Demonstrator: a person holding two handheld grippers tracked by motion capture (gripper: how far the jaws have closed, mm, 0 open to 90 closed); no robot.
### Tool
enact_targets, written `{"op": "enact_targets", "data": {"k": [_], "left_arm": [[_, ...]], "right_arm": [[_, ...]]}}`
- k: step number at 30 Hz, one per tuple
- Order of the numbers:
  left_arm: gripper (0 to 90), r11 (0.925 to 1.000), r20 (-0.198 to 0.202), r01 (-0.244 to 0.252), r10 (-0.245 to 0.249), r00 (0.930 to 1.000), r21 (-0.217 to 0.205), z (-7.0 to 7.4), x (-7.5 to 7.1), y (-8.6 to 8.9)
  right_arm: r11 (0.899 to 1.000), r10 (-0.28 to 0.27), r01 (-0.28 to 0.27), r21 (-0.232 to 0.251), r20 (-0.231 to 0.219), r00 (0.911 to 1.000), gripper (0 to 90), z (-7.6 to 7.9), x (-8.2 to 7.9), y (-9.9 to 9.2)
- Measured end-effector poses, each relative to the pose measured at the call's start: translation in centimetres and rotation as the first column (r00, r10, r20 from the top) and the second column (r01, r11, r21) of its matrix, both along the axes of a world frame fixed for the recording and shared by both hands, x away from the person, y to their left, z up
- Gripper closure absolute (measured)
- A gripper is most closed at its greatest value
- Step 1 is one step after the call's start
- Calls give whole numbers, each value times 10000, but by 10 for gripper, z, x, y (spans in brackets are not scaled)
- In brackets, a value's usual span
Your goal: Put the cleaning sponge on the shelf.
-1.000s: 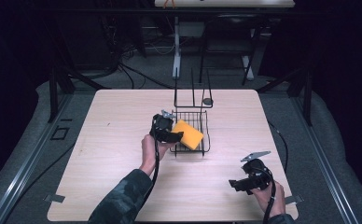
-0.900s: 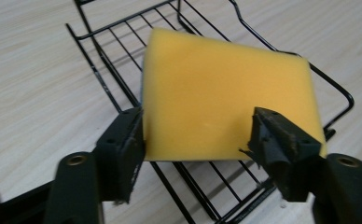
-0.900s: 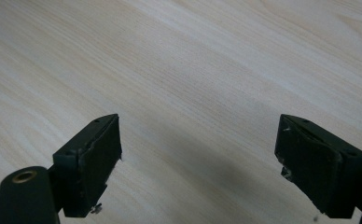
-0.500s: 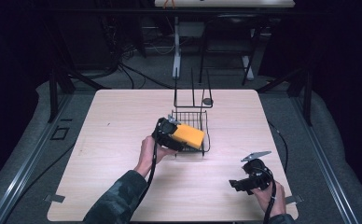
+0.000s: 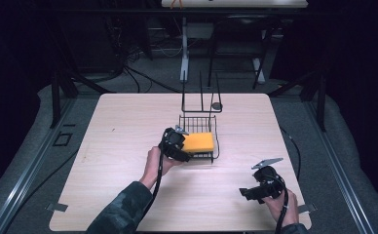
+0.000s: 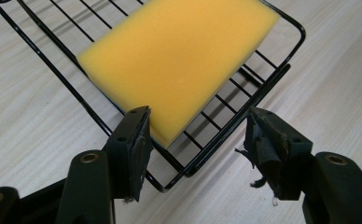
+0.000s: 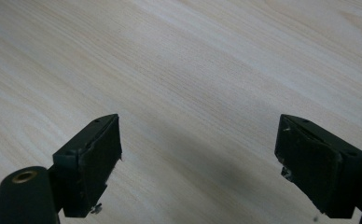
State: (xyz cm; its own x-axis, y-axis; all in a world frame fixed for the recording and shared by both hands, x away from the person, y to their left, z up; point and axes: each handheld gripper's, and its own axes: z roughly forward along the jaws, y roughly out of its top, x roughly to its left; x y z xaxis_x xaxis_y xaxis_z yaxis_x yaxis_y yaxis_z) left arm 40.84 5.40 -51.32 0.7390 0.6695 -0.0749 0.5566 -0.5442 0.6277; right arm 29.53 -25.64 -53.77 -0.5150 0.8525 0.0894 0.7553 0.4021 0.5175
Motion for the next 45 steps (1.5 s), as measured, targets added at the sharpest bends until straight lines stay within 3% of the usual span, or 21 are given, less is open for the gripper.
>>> {"op": "enact_targets", "data": {"k": [4, 9, 16, 30, 45], "left_arm": [[377, 10000, 92, -44, 43, 9999, 14, 2, -1, 3], [234, 9999, 296, -146, 144, 9995, 50, 7, -3, 9], [170, 9994, 669, -296, 283, 9974, 180, 22, -14, 26], [151, 9973, 1303, -661, 616, 9896, 304, 44, -38, 66], [104, 9894, 1170, -1370, 1307, 9845, 472, 45, -63, 114]], "right_arm": [[10000, 10, -10, -12, -21, 10000, 141, 0, 0, 0], [10000, 34, -34, -22, -31, 10000, 141, 1, 0, -1], [10000, -74, 74, 5, 39, 10000, 140, 1, 0, -2], [9999, -145, 145, -34, 76, 9999, 140, 2, -1, -2], [9998, -157, 158, -75, 104, 9998, 140, 1, -1, -2]]}}
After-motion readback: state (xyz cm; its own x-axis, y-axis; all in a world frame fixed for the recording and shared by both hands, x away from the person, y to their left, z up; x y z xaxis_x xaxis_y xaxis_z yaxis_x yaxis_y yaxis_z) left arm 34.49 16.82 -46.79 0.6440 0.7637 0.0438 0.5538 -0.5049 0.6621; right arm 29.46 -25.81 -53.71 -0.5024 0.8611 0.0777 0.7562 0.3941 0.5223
